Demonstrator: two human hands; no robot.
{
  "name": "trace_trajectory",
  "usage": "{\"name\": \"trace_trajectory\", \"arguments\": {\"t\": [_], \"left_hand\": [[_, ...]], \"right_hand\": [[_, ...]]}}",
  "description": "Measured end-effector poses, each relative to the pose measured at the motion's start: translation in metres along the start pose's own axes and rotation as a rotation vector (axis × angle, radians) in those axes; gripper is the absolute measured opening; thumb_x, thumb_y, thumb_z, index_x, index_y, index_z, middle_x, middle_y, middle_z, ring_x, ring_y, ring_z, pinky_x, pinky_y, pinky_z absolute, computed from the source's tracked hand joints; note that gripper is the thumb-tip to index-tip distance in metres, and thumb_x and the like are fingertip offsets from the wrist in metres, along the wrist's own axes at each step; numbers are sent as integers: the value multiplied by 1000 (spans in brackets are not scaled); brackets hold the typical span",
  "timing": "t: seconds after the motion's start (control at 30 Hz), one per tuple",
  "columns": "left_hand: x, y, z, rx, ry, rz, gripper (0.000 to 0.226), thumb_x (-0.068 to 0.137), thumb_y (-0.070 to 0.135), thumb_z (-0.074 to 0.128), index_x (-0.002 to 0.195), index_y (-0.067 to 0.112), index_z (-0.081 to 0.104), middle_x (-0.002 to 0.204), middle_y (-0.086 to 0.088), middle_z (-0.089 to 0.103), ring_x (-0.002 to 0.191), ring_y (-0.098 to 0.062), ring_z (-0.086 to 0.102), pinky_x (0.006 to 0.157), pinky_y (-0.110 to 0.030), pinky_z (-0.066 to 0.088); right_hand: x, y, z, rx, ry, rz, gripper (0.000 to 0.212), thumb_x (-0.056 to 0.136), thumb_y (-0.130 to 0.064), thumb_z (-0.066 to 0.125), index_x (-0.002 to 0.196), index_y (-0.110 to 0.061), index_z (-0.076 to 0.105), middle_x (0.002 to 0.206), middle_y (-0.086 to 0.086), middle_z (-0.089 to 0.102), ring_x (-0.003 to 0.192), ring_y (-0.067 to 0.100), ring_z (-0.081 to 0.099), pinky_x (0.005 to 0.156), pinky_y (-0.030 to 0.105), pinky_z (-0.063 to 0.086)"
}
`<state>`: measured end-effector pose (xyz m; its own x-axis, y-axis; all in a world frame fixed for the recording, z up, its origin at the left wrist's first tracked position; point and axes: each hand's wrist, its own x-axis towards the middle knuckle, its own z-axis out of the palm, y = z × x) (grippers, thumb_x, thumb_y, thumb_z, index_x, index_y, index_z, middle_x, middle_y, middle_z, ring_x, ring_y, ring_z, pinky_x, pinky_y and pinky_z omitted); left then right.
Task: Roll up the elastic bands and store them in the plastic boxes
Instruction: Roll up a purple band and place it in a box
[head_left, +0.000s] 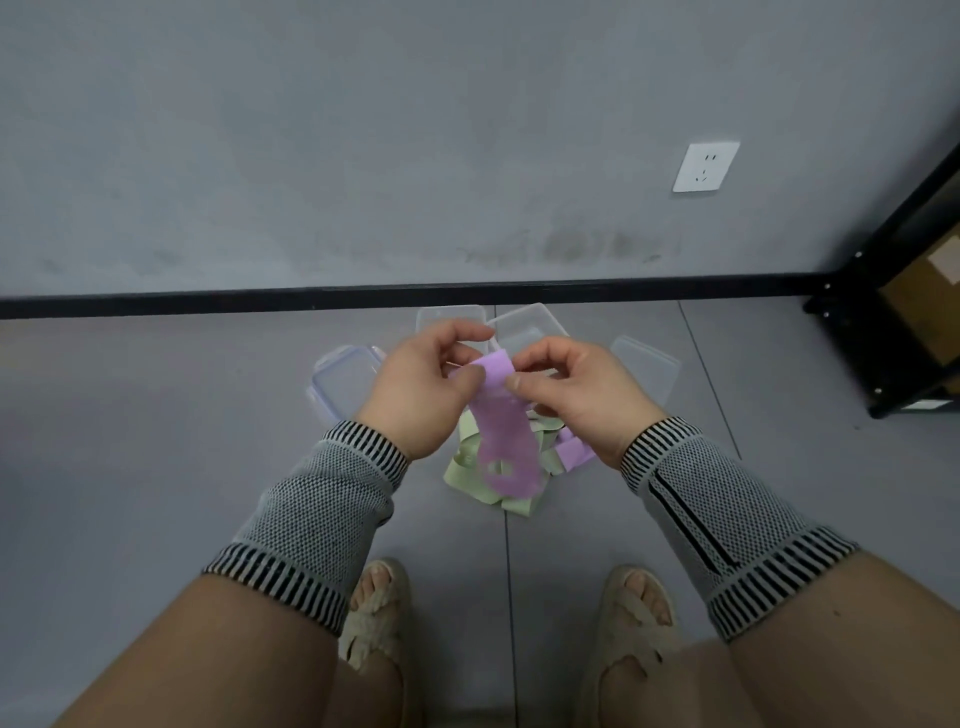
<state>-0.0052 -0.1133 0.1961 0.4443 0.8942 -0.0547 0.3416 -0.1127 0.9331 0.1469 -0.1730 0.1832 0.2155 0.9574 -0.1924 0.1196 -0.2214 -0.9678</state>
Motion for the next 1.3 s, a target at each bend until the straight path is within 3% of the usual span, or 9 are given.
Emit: {"name": "trace_trajectory", "arguments": {"t": [0.23,0.43,0.5,0.57,0.77,0.93,1.07,1.2,1.3], "left_hand": [[5,0,4,-192,65,-47,29,86,3,61,105,25,60,82,4,70,68,-3,64,71,-19,53],[7,-5,9,-65,-55,-102,34,88,12,62,120,18,55,73,-1,67,67,-9,63,66,-19,51],[8,-3,11,-28,-47,-83,33,86,10,63,116,21,56,80,-7,70,76,-17,66,73,-23,53],[9,-1,13,-65,-20,-71,32,84,8,65,111,23,58,78,-6,70,69,-12,63,65,-22,51],[11,1,15,-180,110,-82,23,82,4,68,100,17,61,74,-2,70,65,-15,63,72,-38,56],[11,2,16,-225,101,-106,10,90,6,57,95,13,60,82,-13,69,78,-21,66,61,-24,55],[10,-1,18,-67,-15,-38,23,94,11,49,95,31,60,94,-25,66,91,-37,63,80,-44,54],[10,1,22,23,-41,-1,27,87,11,62,93,37,56,81,-8,71,69,-19,63,75,-33,54],[13,3,20,-66,42,-24,28,83,10,67,95,34,57,76,-4,70,66,-17,62,73,-36,54]], "right_hand": [[2,-4,-2,107,-21,23,9,84,-1,65,78,-8,64,64,4,58,53,9,51,51,18,44],[9,-6,-9,368,97,53,11,86,-1,61,79,-8,66,78,15,61,73,25,52,69,33,47],[11,-7,-12,429,127,71,10,87,-2,61,81,-9,66,75,12,65,68,24,57,67,31,50],[11,-7,-13,485,133,82,7,89,-7,60,84,-7,65,72,8,68,62,18,62,60,28,53],[9,-3,-10,225,102,26,6,83,-7,68,89,-9,68,79,7,73,73,15,68,72,29,57],[10,-5,-8,171,148,-18,14,89,-3,59,86,-12,69,84,14,71,77,21,68,79,41,57],[12,-8,-8,322,160,30,16,93,-3,53,103,-1,66,92,22,68,80,27,65,76,39,57],[13,-9,-12,414,168,33,14,93,-7,54,96,-7,68,95,19,70,81,25,66,72,32,58],[11,-8,-15,398,87,37,11,91,-12,59,97,-11,68,93,13,71,81,20,68,75,32,57]]}}
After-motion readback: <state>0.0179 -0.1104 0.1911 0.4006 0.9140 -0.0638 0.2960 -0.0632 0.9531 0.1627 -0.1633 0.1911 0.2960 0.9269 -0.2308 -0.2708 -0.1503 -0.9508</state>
